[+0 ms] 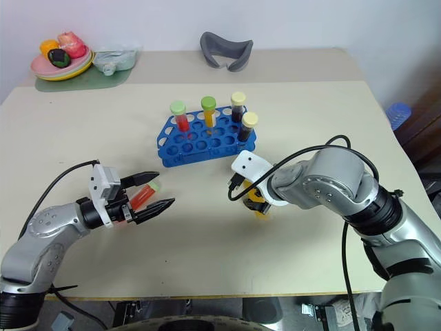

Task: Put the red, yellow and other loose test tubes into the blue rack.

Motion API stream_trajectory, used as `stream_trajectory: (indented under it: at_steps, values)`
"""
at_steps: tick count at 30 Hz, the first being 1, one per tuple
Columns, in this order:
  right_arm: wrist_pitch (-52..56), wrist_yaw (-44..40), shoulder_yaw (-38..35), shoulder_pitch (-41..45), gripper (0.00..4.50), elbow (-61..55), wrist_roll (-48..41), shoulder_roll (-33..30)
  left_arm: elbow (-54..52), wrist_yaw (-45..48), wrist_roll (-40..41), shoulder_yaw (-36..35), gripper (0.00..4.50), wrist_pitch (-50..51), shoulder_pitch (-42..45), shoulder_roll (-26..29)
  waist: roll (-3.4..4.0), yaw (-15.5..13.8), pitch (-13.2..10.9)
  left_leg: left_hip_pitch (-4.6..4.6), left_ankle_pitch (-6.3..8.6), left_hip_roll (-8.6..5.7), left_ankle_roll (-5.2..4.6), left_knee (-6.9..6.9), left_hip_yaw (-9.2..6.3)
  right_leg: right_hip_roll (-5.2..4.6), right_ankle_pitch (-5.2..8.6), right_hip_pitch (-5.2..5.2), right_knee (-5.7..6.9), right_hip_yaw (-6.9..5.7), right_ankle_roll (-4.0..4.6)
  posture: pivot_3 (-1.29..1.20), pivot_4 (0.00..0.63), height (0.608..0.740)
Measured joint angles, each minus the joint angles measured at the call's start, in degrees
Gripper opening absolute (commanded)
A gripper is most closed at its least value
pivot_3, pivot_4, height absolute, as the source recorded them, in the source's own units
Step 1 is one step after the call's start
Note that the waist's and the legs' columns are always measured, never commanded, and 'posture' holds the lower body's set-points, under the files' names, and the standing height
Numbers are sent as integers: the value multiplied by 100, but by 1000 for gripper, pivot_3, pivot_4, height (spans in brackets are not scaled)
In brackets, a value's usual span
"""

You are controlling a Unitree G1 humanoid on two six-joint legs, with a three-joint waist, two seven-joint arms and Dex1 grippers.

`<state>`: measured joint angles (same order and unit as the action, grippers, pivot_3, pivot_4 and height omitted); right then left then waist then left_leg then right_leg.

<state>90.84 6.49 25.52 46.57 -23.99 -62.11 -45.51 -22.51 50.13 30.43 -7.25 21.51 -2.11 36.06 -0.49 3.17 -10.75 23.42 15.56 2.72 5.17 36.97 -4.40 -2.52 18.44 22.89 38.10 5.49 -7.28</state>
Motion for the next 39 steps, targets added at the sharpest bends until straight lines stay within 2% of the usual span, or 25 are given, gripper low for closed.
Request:
stream_trajectory:
  at_steps: [3,8,11,12,20,23,25,39]
  values:
    - [56,-1,-361,-170,4220,267,-139,97,14,12,-4,2,4500,-2,11,-1,-1,-13,1,-1,0,0,0,1,0,0,0,-2,0,0,0,0,150,740]
    - [106,259,-534,-231,4220,432,-383,174,40,50,-5,13,4500,-2,31,-3,-2,-14,1,-2,0,0,0,2,0,0,0,-3,0,0,0,0,150,740]
    - [95,403,-584,-266,3459,463,-464,188,40,59,-7,19,4500,-2,33,-3,-2,-16,1,-2,0,0,0,2,0,0,0,-4,0,0,0,0,150,740]
    - [91,449,-594,-268,3074,475,-503,189,40,62,-7,25,4500,-2,33,-3,-2,-18,1,-2,0,0,0,2,0,0,0,-4,0,0,0,0,150,740]
    - [96,555,-605,-247,3074,509,-578,191,54,71,-41,36,4500,-10,38,-3,-4,-32,2,-3,0,0,0,2,0,0,0,-4,0,0,0,0,150,740]
    - [99,525,-568,-237,2206,459,-556,200,72,72,-49,39,4500,-50,47,-4,-4,-34,2,-3,0,0,0,2,0,0,0,-4,0,0,0,0,150,740]
    - [100,487,-528,-226,1311,406,-549,212,76,73,-50,40,4500,-59,50,-4,-4,-43,2,-3,0,0,0,2,0,0,0,-4,0,0,0,0,150,740]
    - [131,-44,-406,-159,1311,214,84,242,160,84,-79,134,4500,-83,81,-12,-3,-56,2,-2,0,0,0,1,0,0,0,-2,-1,0,0,0,150,740]
